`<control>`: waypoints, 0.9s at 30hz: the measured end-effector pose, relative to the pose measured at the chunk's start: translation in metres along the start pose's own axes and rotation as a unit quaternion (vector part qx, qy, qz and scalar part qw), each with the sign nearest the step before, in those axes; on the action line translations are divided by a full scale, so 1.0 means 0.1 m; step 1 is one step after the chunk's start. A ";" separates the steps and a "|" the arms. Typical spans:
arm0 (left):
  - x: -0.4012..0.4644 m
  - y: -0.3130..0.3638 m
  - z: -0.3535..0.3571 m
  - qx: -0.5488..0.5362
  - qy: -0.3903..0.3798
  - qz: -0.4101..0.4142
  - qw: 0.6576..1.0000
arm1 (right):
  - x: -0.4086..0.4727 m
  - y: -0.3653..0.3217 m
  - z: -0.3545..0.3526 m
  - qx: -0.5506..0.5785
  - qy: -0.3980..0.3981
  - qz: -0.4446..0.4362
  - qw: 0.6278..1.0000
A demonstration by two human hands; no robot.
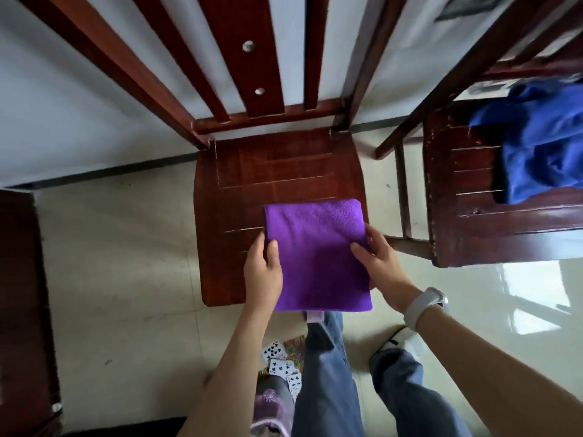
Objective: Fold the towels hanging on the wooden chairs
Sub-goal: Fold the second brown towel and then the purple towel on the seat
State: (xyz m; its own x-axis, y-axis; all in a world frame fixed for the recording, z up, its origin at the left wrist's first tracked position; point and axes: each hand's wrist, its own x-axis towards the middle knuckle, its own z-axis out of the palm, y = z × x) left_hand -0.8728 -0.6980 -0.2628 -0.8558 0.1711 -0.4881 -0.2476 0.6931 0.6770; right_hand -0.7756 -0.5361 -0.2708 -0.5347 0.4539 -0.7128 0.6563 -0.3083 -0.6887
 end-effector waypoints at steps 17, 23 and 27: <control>-2.94 2.61 2.16 0.064 -0.199 0.289 0.934 | -2.60 0.13 -3.90 0.153 0.223 -0.154 0.950; -3.84 3.39 3.42 0.107 -0.301 0.396 0.861 | -3.25 0.64 -5.23 0.209 0.362 -0.118 0.901; -4.19 3.94 4.30 0.128 -0.353 0.412 0.830 | -3.39 0.87 -6.05 0.240 0.433 -0.113 0.861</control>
State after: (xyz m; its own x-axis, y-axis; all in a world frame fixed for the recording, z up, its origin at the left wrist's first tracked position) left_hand -0.4159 -0.1954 -0.0283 -0.1849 0.9662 -0.1794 0.4730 0.2475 0.8456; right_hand -0.2154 -0.2108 -0.0088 0.1152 0.9369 -0.3300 0.1803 -0.3464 -0.9206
